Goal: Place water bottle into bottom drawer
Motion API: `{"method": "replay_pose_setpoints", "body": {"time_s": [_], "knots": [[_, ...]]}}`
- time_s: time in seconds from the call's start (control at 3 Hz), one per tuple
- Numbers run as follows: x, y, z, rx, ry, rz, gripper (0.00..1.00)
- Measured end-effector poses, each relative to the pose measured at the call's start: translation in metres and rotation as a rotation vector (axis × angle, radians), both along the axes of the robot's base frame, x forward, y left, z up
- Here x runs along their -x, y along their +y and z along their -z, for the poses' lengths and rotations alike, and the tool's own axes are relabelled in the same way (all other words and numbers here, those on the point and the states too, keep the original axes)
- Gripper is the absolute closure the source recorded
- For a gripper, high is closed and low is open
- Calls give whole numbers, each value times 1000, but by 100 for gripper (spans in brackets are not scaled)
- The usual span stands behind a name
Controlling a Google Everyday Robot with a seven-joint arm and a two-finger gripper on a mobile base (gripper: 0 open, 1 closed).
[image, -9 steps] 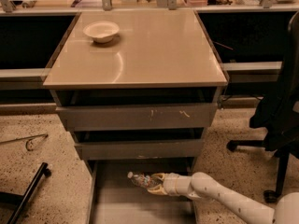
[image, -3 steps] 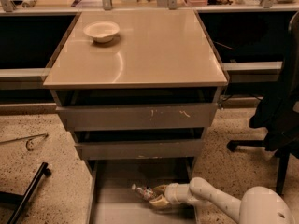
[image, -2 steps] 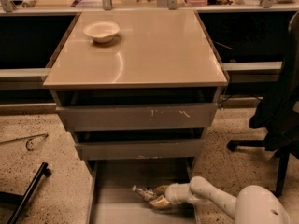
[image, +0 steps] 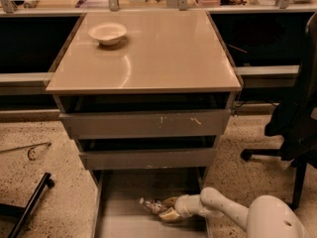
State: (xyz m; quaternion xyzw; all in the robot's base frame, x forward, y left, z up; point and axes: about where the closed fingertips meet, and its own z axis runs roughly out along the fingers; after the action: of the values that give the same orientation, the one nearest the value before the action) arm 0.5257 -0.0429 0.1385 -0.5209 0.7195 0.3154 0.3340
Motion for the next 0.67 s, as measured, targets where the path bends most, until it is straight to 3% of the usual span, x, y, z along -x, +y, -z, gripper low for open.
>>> {"method": "replay_pose_setpoints", "body": {"time_s": [0.67], "knots": [[0,0,0,0,0,0,12]]}}
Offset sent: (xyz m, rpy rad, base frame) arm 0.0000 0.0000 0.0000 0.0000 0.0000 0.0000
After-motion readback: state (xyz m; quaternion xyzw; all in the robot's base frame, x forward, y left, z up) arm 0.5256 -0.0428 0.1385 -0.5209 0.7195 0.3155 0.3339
